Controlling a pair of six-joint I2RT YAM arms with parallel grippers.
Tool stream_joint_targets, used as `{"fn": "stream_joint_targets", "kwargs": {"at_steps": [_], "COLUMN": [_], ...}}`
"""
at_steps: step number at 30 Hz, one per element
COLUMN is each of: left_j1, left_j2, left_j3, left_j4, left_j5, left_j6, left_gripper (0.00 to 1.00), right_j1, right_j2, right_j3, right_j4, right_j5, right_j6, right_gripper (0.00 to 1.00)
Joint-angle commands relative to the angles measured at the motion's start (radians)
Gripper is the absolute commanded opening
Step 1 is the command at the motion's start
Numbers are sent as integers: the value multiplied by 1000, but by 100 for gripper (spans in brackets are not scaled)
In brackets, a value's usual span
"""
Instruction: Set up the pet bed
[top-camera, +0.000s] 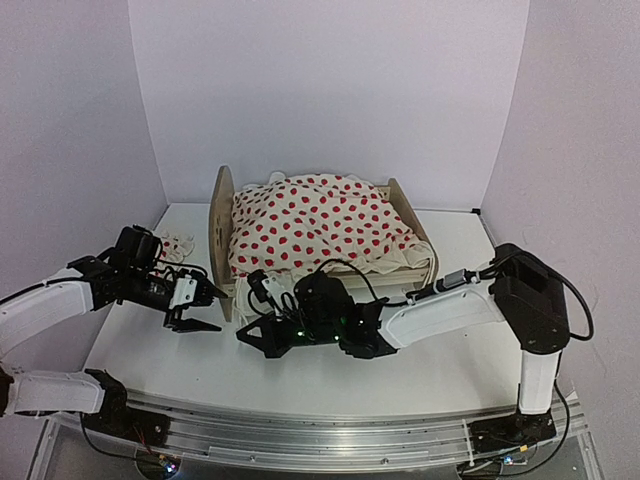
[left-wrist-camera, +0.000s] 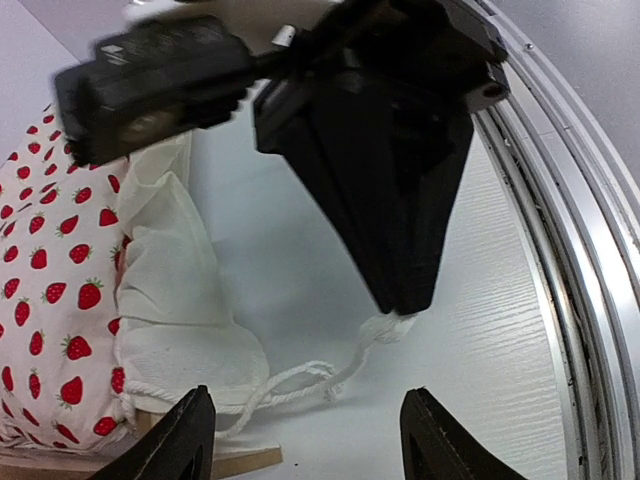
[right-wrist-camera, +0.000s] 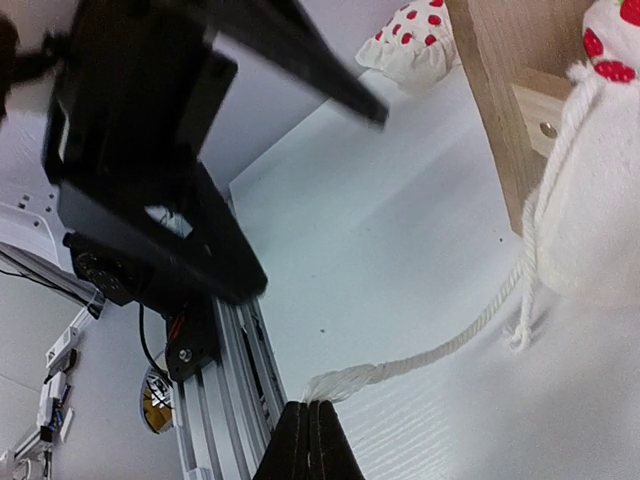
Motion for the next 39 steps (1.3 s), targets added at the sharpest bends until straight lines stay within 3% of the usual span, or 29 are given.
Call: {"fn": "stream_joint_targets", "kwargs": {"at_steps": [1,6,8,11,17,19,23,28,31,39], "left_j1": [-2,-4,-3,-4,-3,-4,-3,-3,-3,-3], "left_j2": [9,46,52,75,61,51,48,62,69,91], "left_j3": [-55,-64,-67,-52,-51,-51,-25,21,33,25], "left_j4": [103,140,218,238,202,190,153,129,105,115], "left_j5": [40,83,68,41,41,38,2,-212,-295,-357], "left_j6": [48,-11,-127,-183,-175,-189,-285,-526,-612,-740], "left_gripper": [63,62,57,47,8,0,0,0,0,0], "right_j1": [-1,-7,-13,-25,-55,-60,-79,-107,-107,-104], "right_j2": [22,38,44,51,65,68,82,75,114,223], "right_j3": [88,116,124,140,152,156,162,150,204,327], "right_j4": [52,52,53,52,53,55,52,7,-16,-79], "right_j5": [-55,-44,-44,-57,-77,-80,-43,195,232,318], "right_j6": [16,20,28,34,56,56,78,114,114,185], "right_gripper": [0,0,0,0,0,0,1,18,19,17]}}
